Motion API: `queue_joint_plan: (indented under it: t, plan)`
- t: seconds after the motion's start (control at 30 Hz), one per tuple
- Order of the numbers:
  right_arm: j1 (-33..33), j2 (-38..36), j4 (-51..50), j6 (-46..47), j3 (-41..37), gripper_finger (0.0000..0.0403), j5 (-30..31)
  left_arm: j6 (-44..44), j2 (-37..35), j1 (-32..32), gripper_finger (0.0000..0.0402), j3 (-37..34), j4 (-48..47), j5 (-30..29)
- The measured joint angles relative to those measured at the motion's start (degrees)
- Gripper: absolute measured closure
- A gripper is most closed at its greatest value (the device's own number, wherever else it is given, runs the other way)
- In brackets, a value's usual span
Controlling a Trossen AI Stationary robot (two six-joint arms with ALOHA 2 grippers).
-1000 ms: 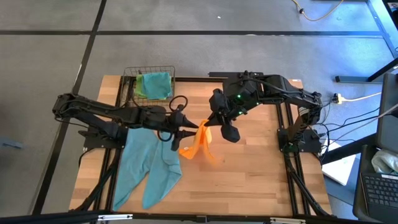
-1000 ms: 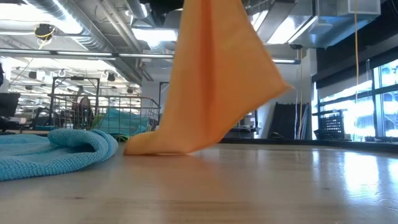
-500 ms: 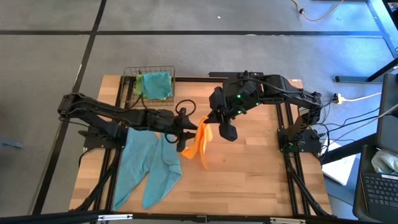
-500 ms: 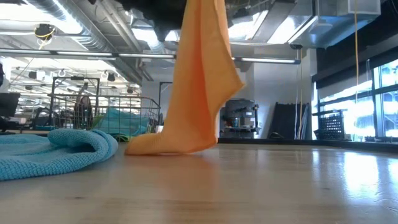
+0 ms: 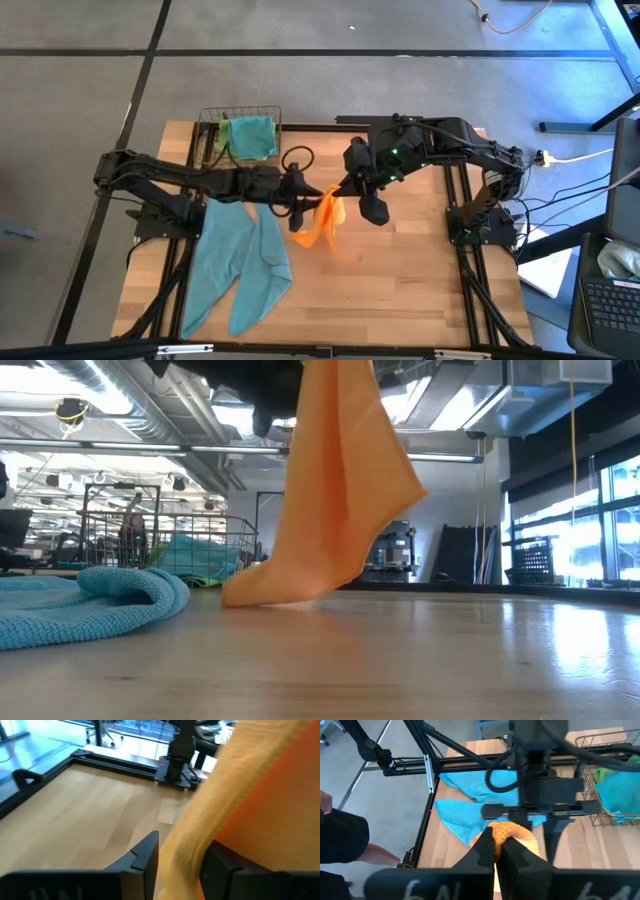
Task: Fold microfiber towels
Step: Fold the orange microfiber cloth
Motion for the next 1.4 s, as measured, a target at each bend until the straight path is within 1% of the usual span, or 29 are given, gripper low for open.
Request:
queue_joint_plan:
  t: [0.23, 0.57, 1.17, 1.23, 1.27, 1.37, 1.4]
  plan:
    - [0.00, -0.15, -0.44, -2.33, 0.00, 0.0400, -0.15, -2.05, 0.15, 3.43, 0.0291, 0.00, -0.59, 3.20]
    - [0.00, -1.54, -0.49, -6.07, 0.00, 0.0400, -0.15, -1.49, 2.02, 3.13, 0.0291, 0.04, -0.48, 1.43]
    - [-0.01, -1.97, -1.08, -6.06, 0.00, 0.0400, -0.15, -1.21, 3.76, 2.81, 0.0293, 0.02, -1.78, 0.58]
    - [0.00, -1.97, -1.35, -6.12, 0.00, 0.0400, -0.15, -1.26, 3.76, 2.80, 0.0306, 0.02, -2.16, 0.52]
    - [0.00, -1.97, -1.51, -6.13, 0.00, 0.0400, -0.15, -1.50, 3.76, 2.81, 0.0319, 0.02, -2.65, 0.46]
    - [-0.01, -1.97, -2.46, -6.18, 0.02, 0.0400, -0.14, -2.95, 3.28, 2.97, 0.0380, 0.02, -4.45, 0.42]
    - [-0.01, -2.09, -2.46, -6.11, 0.00, 0.0400, -0.14, -3.32, 3.13, 3.15, 0.0390, 0.02, -4.64, 0.35]
